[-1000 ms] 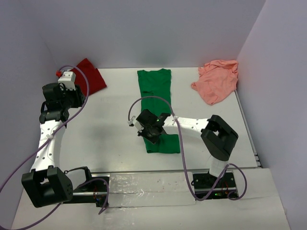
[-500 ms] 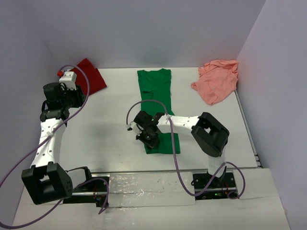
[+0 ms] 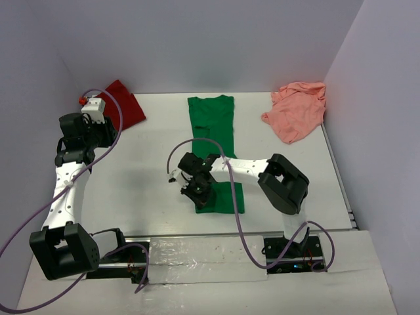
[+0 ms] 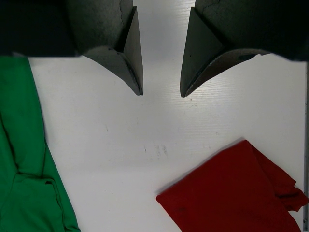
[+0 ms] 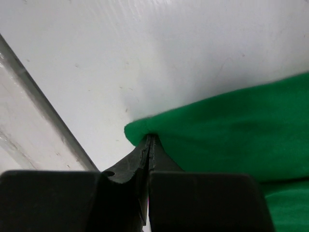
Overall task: Fold and stack the t-shirts
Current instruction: Grab the bottom of the folded rectangular tshirt with right arm
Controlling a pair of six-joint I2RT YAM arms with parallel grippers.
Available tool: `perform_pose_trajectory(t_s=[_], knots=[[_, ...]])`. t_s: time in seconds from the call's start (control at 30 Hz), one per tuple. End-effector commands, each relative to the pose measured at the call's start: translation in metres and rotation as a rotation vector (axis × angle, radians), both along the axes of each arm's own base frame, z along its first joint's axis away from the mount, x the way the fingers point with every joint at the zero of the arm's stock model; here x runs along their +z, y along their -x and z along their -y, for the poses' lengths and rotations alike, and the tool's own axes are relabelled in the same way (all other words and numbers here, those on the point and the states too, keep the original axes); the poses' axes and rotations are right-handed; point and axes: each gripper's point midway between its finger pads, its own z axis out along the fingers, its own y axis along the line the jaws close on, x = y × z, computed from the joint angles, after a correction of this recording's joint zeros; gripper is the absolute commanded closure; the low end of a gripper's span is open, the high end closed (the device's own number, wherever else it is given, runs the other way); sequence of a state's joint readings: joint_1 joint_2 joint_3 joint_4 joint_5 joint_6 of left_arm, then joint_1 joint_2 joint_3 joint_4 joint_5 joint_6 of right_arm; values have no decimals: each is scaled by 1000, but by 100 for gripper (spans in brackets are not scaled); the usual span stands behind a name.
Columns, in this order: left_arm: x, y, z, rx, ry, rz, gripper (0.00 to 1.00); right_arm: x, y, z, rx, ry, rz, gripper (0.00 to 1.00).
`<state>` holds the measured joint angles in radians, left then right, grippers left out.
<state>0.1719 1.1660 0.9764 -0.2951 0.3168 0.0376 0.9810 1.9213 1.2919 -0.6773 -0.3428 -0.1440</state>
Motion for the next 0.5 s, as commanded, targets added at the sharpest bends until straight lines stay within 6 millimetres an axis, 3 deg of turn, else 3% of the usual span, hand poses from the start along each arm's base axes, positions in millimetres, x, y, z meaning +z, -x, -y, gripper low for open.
perform_pose_trajectory(t_s=[0.0,0.17,0.47], knots=[[18,-5,2,-19,8,59,55,13,0,-15,33,-37,4,100],[19,-6,3,-20,8,59,55,21,-2,-20,36,-56,22,100],[18,-2,3,-21,3,56,55,-1,10,-25,58,-32,-31,100]])
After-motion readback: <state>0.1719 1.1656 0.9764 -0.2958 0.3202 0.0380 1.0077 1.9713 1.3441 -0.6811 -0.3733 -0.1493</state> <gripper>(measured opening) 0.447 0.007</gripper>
